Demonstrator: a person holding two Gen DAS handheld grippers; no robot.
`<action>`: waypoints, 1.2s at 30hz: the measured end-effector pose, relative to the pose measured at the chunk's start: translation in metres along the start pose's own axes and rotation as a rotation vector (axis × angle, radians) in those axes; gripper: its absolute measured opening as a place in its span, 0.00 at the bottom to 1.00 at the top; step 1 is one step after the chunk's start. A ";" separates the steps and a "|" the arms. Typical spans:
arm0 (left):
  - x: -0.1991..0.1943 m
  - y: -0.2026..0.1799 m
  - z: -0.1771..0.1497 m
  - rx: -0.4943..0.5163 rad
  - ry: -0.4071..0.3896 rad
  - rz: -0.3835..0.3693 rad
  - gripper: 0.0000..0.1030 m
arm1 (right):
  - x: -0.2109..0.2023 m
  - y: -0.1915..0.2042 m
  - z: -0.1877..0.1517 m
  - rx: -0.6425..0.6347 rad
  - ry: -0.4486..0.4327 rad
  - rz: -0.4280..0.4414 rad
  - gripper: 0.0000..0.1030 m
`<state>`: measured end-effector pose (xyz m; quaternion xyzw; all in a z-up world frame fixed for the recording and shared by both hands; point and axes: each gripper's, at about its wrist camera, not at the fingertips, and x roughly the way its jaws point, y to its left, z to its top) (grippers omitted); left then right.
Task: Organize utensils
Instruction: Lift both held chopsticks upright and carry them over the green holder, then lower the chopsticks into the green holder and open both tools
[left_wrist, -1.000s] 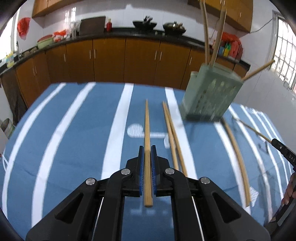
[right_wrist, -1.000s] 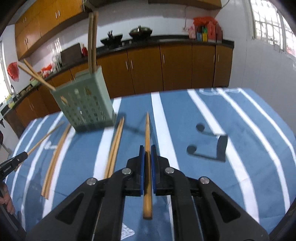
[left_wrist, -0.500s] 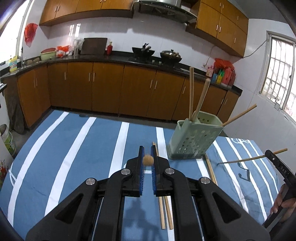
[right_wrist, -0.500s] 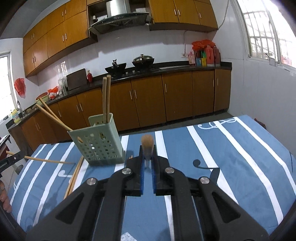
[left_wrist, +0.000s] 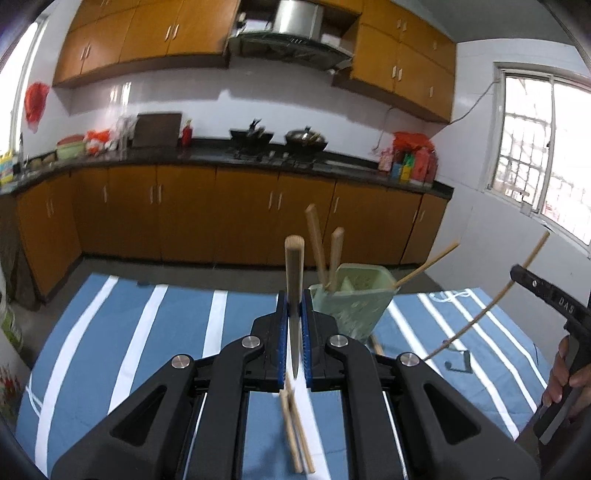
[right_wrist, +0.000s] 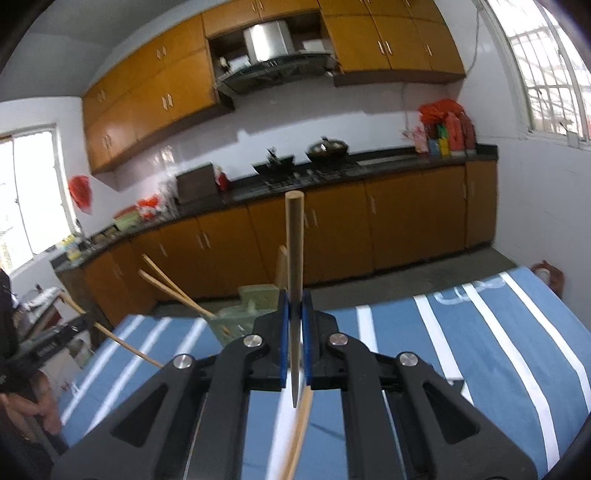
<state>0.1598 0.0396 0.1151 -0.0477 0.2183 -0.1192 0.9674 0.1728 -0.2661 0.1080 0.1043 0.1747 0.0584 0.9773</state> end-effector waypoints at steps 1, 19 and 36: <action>-0.001 -0.003 0.004 0.006 -0.013 -0.002 0.07 | -0.002 0.005 0.005 -0.003 -0.018 0.012 0.07; 0.027 -0.050 0.070 -0.022 -0.274 0.015 0.07 | 0.038 0.037 0.058 -0.008 -0.244 -0.002 0.07; 0.080 -0.034 0.045 -0.085 -0.116 -0.004 0.07 | 0.109 0.034 0.031 -0.014 -0.083 0.016 0.10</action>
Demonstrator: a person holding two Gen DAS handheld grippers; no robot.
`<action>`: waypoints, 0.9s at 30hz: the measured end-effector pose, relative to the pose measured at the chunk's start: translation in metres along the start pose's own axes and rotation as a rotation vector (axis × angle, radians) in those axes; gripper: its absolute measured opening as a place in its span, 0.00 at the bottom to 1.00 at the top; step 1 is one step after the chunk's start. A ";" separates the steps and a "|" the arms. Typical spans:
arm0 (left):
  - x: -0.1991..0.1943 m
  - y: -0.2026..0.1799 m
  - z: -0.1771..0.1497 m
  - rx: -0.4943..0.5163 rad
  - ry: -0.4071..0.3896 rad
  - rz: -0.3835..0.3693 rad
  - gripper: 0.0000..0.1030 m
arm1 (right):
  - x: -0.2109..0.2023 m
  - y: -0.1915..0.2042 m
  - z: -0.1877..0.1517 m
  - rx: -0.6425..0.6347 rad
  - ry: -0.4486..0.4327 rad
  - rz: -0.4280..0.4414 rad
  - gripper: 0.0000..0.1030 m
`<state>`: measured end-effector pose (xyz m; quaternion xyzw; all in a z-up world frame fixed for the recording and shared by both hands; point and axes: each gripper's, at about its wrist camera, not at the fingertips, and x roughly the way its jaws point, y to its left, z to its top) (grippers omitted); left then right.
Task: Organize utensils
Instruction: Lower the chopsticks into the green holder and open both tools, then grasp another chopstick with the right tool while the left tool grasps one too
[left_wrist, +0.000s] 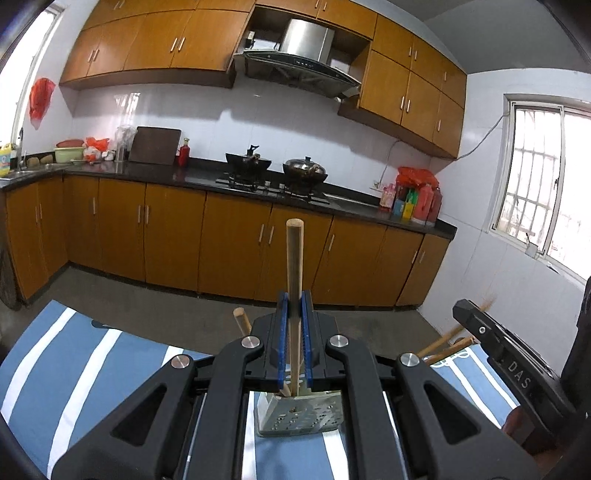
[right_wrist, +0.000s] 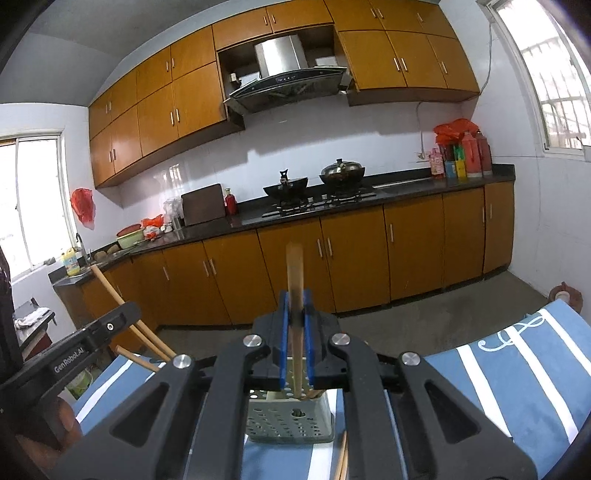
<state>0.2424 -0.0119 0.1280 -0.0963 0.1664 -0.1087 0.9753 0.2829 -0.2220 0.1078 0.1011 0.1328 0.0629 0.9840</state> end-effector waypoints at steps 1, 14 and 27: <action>-0.001 0.000 0.001 0.001 -0.002 -0.001 0.07 | -0.003 0.000 0.000 0.001 -0.002 0.003 0.11; -0.050 0.012 0.003 -0.021 -0.052 0.000 0.07 | -0.071 -0.014 -0.010 0.028 -0.059 -0.021 0.20; -0.032 0.079 -0.117 -0.048 0.317 0.165 0.07 | -0.022 -0.056 -0.178 0.137 0.514 -0.081 0.20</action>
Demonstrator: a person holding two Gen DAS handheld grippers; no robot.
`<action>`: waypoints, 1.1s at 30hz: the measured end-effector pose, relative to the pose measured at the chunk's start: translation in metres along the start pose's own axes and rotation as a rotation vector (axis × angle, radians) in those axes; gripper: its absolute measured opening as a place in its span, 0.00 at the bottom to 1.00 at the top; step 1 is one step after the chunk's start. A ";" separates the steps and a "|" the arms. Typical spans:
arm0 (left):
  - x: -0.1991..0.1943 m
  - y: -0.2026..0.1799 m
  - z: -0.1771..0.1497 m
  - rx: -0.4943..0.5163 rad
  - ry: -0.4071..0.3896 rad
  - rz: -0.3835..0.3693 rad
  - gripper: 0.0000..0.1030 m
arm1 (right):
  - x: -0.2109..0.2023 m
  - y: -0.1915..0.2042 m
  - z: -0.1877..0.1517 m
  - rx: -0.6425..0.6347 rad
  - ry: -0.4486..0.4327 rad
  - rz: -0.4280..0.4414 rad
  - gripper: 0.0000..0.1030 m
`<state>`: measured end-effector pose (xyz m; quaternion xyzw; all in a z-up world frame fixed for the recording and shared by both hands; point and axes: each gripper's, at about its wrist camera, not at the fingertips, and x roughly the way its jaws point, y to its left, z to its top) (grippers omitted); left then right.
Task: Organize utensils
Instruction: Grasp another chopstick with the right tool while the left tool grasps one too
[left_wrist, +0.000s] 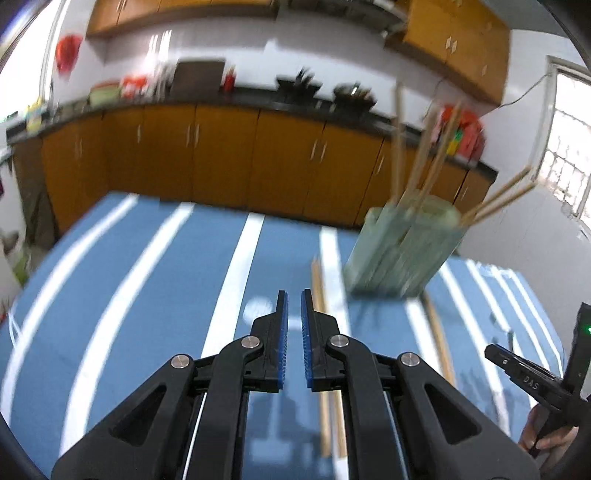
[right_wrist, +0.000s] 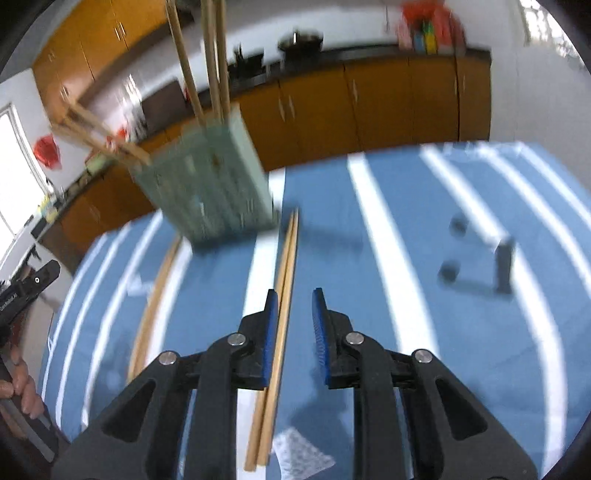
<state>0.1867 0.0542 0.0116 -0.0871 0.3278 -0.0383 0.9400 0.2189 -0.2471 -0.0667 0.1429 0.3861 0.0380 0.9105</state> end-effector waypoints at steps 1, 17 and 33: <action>0.003 0.003 -0.005 -0.002 0.016 0.004 0.07 | 0.009 0.001 -0.007 0.003 0.030 0.004 0.20; 0.031 0.005 -0.043 0.011 0.140 -0.007 0.07 | 0.036 0.019 -0.018 -0.074 0.094 -0.053 0.18; 0.044 -0.008 -0.052 0.024 0.206 -0.103 0.07 | 0.037 0.009 -0.016 -0.095 0.063 -0.189 0.08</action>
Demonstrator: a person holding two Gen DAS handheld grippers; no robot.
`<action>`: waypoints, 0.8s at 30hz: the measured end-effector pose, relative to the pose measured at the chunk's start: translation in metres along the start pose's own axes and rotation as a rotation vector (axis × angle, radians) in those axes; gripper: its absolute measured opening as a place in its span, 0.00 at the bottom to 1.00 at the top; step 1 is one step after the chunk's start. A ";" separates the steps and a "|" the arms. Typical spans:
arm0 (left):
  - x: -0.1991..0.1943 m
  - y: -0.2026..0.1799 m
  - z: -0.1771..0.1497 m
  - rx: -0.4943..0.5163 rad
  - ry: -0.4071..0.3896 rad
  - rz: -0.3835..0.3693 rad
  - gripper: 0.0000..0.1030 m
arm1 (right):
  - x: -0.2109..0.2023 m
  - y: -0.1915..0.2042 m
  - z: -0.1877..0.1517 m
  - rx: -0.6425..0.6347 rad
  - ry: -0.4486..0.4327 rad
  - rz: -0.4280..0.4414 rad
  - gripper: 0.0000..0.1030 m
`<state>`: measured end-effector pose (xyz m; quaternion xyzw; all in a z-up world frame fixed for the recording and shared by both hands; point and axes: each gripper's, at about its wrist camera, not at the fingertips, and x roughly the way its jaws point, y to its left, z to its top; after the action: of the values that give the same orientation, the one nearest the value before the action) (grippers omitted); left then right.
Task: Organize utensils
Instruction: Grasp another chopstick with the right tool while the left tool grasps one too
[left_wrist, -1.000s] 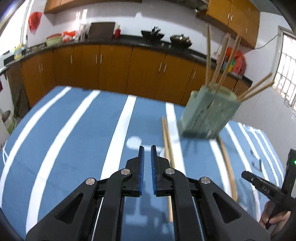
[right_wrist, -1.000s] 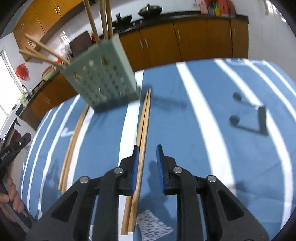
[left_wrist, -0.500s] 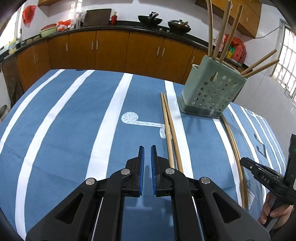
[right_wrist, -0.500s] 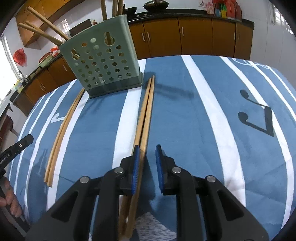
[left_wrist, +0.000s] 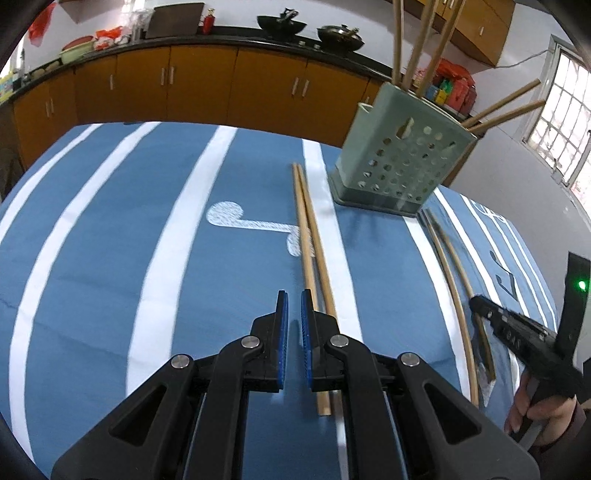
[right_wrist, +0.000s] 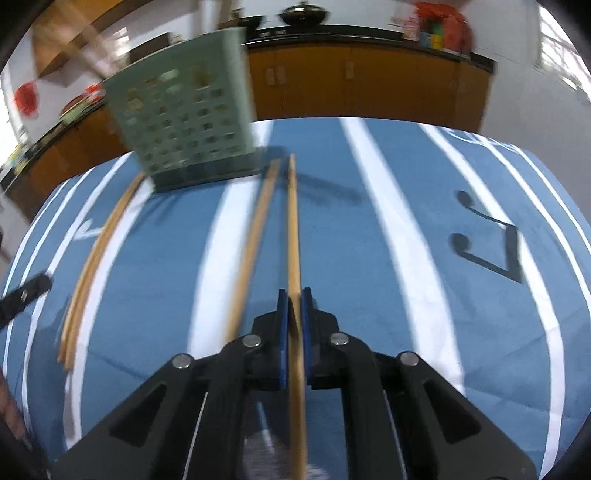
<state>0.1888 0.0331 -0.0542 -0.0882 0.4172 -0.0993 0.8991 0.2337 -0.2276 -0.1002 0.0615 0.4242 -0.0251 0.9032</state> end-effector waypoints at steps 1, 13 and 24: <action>0.001 -0.001 0.000 0.005 0.004 -0.005 0.07 | 0.000 -0.008 0.002 0.031 -0.002 -0.022 0.08; 0.021 -0.019 -0.007 0.080 0.070 -0.015 0.07 | 0.002 -0.028 0.003 0.065 -0.010 -0.051 0.08; 0.030 -0.029 -0.004 0.137 0.075 0.054 0.07 | -0.001 -0.026 0.002 0.050 -0.003 -0.037 0.09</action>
<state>0.2016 -0.0029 -0.0712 -0.0111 0.4452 -0.1066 0.8890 0.2322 -0.2536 -0.1009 0.0760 0.4233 -0.0523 0.9013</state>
